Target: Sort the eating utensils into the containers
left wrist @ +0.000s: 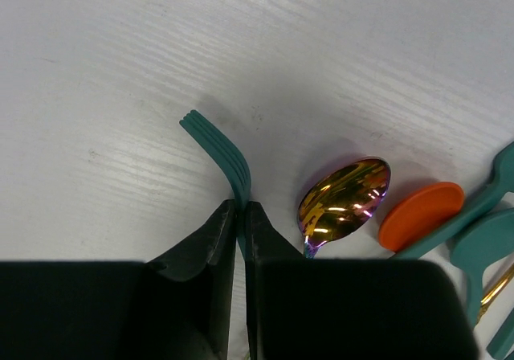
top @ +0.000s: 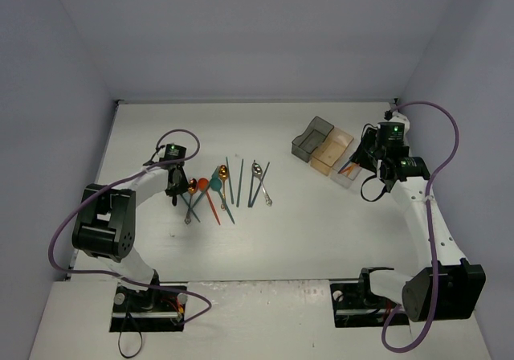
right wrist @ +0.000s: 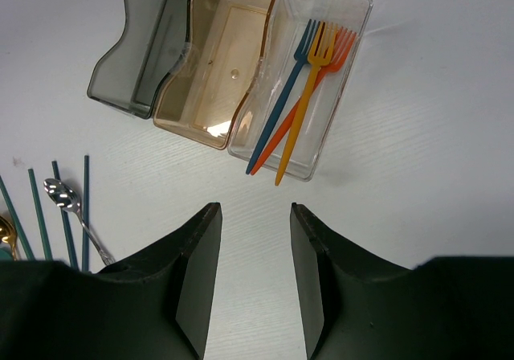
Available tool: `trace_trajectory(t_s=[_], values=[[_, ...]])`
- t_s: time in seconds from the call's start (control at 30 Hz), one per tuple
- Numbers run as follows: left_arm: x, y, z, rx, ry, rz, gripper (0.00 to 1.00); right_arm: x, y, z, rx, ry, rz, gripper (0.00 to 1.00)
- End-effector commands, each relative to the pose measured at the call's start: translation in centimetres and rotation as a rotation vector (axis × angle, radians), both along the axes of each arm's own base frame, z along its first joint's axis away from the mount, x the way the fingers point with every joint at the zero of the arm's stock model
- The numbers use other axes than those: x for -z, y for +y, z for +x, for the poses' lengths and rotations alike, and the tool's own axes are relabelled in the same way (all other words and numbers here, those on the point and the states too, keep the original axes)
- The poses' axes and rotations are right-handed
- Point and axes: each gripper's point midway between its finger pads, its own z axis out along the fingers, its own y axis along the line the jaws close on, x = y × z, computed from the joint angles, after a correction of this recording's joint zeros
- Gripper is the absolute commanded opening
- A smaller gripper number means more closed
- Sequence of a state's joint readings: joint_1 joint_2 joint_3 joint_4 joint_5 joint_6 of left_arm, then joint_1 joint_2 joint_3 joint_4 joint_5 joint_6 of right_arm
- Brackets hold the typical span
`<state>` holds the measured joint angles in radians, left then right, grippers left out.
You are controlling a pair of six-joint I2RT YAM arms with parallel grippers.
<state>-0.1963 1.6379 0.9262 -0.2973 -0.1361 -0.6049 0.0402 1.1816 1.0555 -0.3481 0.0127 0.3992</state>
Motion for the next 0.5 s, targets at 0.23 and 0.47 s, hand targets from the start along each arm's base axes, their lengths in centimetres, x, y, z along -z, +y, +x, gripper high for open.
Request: trace_trajectory(t_s=[0.23, 0.47], values=[[-7.9, 1.9, 2.0, 0.025, -0.122, 0.121, 0.00, -2.2, 0.8, 0.8, -0.033, -0.093, -0.004, 0.37], [-12.4, 2.4, 2.7, 0.039, -0.173, 0.156, 0.00, -3.6, 3.0, 0.8, -0.143, -0.130, -0.051, 0.40]])
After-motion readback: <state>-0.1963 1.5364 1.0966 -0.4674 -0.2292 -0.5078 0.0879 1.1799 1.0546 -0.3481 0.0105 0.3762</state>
